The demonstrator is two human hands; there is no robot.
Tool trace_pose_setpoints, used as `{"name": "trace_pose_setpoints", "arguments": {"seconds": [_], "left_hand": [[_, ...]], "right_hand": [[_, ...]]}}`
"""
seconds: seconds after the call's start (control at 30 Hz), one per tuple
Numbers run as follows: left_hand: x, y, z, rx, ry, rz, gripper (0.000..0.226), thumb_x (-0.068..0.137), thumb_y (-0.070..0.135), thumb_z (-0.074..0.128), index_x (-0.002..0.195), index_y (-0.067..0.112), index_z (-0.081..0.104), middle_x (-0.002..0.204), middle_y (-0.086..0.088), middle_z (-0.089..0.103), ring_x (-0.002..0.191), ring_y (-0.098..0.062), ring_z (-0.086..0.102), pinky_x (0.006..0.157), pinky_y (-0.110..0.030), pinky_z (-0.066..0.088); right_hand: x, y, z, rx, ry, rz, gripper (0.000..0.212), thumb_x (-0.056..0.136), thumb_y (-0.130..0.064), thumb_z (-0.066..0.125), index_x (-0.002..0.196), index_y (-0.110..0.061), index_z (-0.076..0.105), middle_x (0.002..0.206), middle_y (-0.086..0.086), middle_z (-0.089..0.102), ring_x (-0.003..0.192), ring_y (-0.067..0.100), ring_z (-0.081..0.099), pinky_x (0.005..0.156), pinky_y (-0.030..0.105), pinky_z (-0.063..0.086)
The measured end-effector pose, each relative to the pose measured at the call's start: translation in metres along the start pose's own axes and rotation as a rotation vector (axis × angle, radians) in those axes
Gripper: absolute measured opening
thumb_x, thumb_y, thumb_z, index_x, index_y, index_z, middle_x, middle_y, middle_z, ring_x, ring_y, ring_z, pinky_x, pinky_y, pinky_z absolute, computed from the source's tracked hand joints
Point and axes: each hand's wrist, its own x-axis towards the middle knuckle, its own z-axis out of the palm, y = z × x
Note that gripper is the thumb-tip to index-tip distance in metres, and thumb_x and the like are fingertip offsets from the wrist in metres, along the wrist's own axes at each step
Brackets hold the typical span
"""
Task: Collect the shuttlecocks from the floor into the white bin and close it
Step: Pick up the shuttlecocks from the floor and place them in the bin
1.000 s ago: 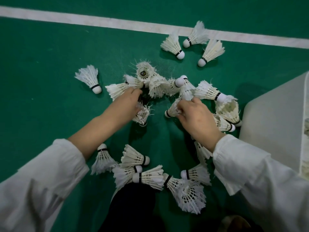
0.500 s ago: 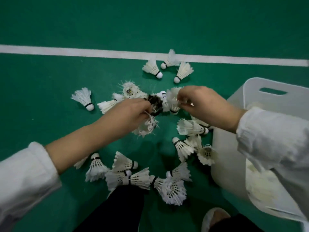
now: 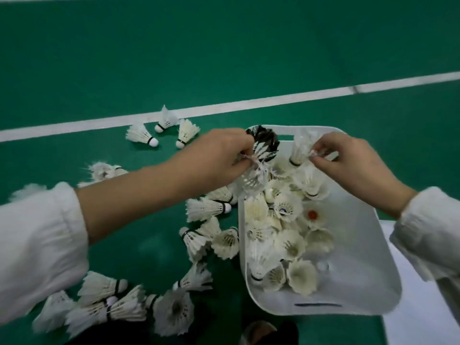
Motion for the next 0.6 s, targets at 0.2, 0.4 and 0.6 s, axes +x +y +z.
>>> {"name": "trace_pose_setpoints", "arguments": {"seconds": [0.2,0.4,0.6], "left_hand": [[0.027,0.015,0.031,-0.014,0.036,-0.097,0.017,0.088,0.025,0.056,0.084,0.009,0.058,0.084,-0.003,0.058,0.079,-0.019,0.054,0.071,-0.034,0.045],[0.039,0.008,0.033,0.002,0.15,-0.209,0.012,0.087,0.02,0.057,0.09,0.01,0.063,0.088,-0.004,0.061,0.081,-0.019,0.053,0.071,-0.03,0.042],[0.033,0.0,0.038,-0.004,0.111,-0.274,0.012,0.088,0.019,0.055,0.092,0.011,0.062,0.088,-0.003,0.061,0.082,-0.02,0.054,0.071,-0.03,0.041]], "right_hand": [[0.007,0.037,0.029,0.083,-0.023,0.055,0.01,0.087,-0.023,0.06,0.09,-0.015,0.065,0.09,-0.002,0.06,0.08,0.016,0.053,0.073,0.028,0.04],[0.021,0.026,0.078,0.209,-0.028,0.004,0.013,0.09,-0.026,0.056,0.095,-0.016,0.064,0.102,0.0,0.065,0.095,0.016,0.056,0.08,0.029,0.043],[0.045,0.013,0.117,0.031,-0.055,-0.037,0.016,0.089,-0.016,0.052,0.094,-0.011,0.066,0.093,0.008,0.064,0.099,0.028,0.052,0.078,0.035,0.04]]}}
